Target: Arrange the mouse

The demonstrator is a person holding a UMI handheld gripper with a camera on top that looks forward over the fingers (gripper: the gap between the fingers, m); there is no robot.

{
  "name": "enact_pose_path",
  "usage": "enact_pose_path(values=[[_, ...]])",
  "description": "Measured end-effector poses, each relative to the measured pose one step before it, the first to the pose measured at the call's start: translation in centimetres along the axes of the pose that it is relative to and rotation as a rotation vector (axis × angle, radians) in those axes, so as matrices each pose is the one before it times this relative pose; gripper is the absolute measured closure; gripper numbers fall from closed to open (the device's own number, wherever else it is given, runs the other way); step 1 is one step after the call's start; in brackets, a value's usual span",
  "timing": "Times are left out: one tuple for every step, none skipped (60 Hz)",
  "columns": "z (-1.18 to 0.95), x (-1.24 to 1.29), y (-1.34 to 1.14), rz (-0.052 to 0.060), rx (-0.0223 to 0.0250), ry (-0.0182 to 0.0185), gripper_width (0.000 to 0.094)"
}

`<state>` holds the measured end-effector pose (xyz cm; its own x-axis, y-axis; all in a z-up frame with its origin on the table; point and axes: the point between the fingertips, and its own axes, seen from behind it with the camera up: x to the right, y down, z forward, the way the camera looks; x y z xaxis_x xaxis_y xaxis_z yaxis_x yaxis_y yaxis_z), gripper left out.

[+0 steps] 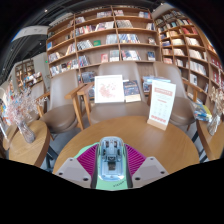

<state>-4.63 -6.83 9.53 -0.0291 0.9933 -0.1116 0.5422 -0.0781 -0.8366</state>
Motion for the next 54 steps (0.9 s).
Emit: enact_pose_path(values=[[1.042, -0.547, 0.082, 0.0049, -0.00780, -0.00330, 0.0534], [0.762, -0.331, 0.386, 0.0002, -0.00802, -0.00261, 0.0535], [0.751, -0.281, 0.555, -0.0056, -0.01210, 0.00187, 0.0535], [0.705, -0.213, 0.631, -0.0092, -0.01501, 0.00388, 0.0535], [0.655, -0.173, 0.639, -0.0089, -0.01519, 0.00381, 0.0536], [0.620, -0.150, 0.571, -0.0066, -0.01199, 0.00401, 0.0535], [0.089, 0.176, 0.966, -0.0035, -0.00539, -0.00047, 0.0532], [0.697, -0.266, 0.214, -0.0027, -0.00847, 0.00747, 0.0534], [0.527, -0.143, 0.550, -0.0044, -0.00493, 0.00391, 0.0534], [0.423, -0.098, 0.429, -0.0056, -0.00810, 0.00405, 0.0529], [0.369, -0.092, 0.448, -0.0057, -0.00906, 0.00442, 0.0526], [0.296, -0.035, 0.414, -0.0042, -0.00930, 0.00437, 0.0526], [0.238, -0.012, 0.350, -0.0021, -0.00703, 0.00468, 0.0523], [0.186, -0.005, 0.278, -0.0007, -0.00499, 0.00388, 0.0521], [0.257, 0.223, 0.319, -0.0025, -0.00300, 0.00090, 0.0521], [0.059, 0.057, 0.460, -0.0025, -0.00254, 0.00323, 0.0516], [0.110, 0.003, 0.269, -0.0018, -0.00345, 0.00367, 0.0513], [0.163, 0.062, 0.242, -0.0013, -0.00362, 0.00453, 0.0507], [0.070, 0.021, 0.197, -0.0004, -0.00232, 0.00441, 0.0499], [-0.002, -0.080, -0.167, -0.0008, 0.01086, 0.00280, 0.0491], [0.006, -0.033, -0.169, -0.0016, 0.01017, 0.00165, 0.0480], [0.009, 0.054, -0.008, -0.0021, 0.00348, 0.00372, 0.0472], [0.175, 0.324, -0.065, -0.0014, -0.00441, 0.00180, 0.0466], [-0.121, -0.051, 0.203, 0.0001, -0.00290, 0.00242, 0.0452], [0.002, -0.079, 0.029, -0.0007, 0.00003, -0.00101, 0.0445], [-0.030, -0.125, -0.059, -0.0027, 0.00291, -0.00322, 0.0428], [-0.080, -0.145, -0.040, -0.0036, 0.00176, -0.00340, 0.0378], [-0.115, -0.095, -0.038, -0.0014, 0.00118, -0.00284, 0.0300], [-0.160, -0.040, -0.067, 0.0012, 0.00248, 0.00038, 0.0215], [-0.194, 0.090, -0.099, 0.0023, 0.00264, 0.00437, 0.0138], [-0.240, 0.094, -0.152, 0.0016, 0.00369, 0.00515, 0.0081], [-0.196, -0.013, -0.283, -0.0009, 0.00223, -0.00214, 0.0073], [-0.397, 0.139, -0.165, -0.0007, 0.00602, 0.00813, 0.0082], [-0.459, 0.003, -0.238, -0.0010, 0.00776, 0.00352, 0.0089], [-0.527, 0.011, -0.256, -0.0019, 0.00849, 0.00213, 0.0089], [-0.590, -0.008, -0.302, -0.0021, 0.01111, 0.00103, 0.0086], [-0.658, -0.026, -0.322, -0.0025, 0.01252, -0.00023, 0.0086], [-0.720, 0.029, -0.325, -0.0034, 0.01208, -0.00089, 0.0089], [-0.743, 0.025, -0.246, -0.0050, 0.01154, 0.00042, 0.0088], [-0.811, 0.127, -0.207, -0.0050, 0.00947, 0.00110, 0.0086], [-0.995, 0.307, -0.082, -0.0036, 0.00508, 0.00372, 0.0083], [-0.903, 0.224, -0.077, -0.0016, 0.00535, 0.00567, 0.0083], [-0.928, 0.233, -0.049, -0.0001, 0.00505, 0.00485, 0.0083], [-0.957, 0.243, -0.034, 0.0027, 0.00572, 0.00467, 0.0082], [-0.974, 0.259, -0.016, 0.0056, 0.00655, 0.00351, 0.0084], [-0.976, 0.230, 0.033, 0.0072, 0.00587, 0.00235, 0.0084], [-0.995, 0.194, -0.075, 0.0058, 0.00578, 0.00015, 0.0085], [-0.967, 0.214, 0.094, 0.0046, 0.00356, 0.00037, 0.0083], [-1.059, 0.326, 0.112, 0.0031, 0.00142, 0.00133, 0.0084], [-0.936, 0.328, 0.119, 0.0051, 0.00149, 0.00287, 0.0082], [-0.962, 0.356, 0.164, 0.0064, 0.00163, 0.00355, 0.0083], [-0.943, 0.329, 0.182, 0.0056, 0.00321, 0.00303, 0.0083], [-0.927, 0.247, 0.135, 0.0031, 0.00501, 0.00070, 0.0083], [-1.121, 0.138, 0.111, 0.0008, 0.00501, -0.00057, 0.0082]])
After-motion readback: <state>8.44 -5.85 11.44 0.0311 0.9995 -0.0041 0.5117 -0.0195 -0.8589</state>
